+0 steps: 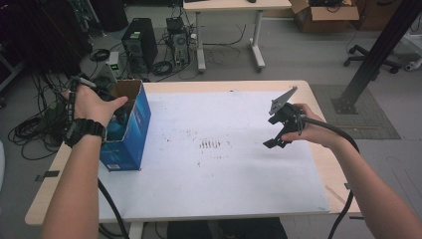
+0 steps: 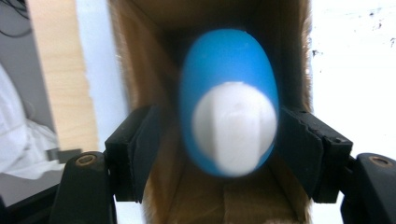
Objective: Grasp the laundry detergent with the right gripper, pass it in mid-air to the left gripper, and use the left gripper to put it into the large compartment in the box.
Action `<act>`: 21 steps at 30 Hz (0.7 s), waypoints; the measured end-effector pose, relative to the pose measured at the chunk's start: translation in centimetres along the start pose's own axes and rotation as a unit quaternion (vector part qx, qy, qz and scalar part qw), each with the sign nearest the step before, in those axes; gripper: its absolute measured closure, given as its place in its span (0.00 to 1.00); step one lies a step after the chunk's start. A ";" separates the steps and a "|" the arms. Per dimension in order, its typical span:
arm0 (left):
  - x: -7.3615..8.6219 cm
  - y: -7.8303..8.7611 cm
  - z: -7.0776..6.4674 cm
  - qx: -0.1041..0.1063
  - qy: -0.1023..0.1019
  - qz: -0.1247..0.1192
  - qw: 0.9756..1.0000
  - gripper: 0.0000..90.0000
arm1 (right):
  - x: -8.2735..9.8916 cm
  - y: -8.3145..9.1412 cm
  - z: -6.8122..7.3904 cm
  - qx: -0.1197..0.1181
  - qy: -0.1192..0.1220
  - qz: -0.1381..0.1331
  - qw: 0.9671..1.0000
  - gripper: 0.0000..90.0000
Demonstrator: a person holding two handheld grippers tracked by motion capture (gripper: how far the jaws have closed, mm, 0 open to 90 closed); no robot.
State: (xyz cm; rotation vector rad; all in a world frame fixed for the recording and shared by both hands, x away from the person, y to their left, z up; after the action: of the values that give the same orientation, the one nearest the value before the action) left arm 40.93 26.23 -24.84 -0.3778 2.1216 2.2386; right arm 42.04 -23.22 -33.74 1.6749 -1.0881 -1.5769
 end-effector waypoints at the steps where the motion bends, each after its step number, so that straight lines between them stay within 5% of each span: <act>1: 0.0 0.4 -0.1 -0.001 -0.002 -0.002 1.000 0.34 | 0.0 0.1 0.0 0.000 0.000 0.000 1.000 0.04; 11: 0.4 4.6 -3.4 0.007 -0.061 -0.034 0.997 0.27 | -0.2 0.4 -0.1 0.004 0.000 0.000 1.000 0.04; 21: 0.9 3.3 -8.3 0.041 -0.132 -0.027 0.990 0.20 | -0.4 0.1 -0.3 0.001 -0.001 0.006 1.000 0.04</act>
State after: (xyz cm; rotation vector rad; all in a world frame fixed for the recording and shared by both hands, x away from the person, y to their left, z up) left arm 40.66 17.71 -22.08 -0.1236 2.0322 2.0333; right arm 42.32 -23.02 -33.40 1.6643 -1.0994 -1.5717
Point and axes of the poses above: each handheld gripper's, and its own axes: y roughly backward along the jaws, x roughly out of its underside, z roughly to its left, the point moved 1 cm from there along -y, roughly forward along the jaws, and after that the axes turned 14 degrees about y, right-handed, at the moved point
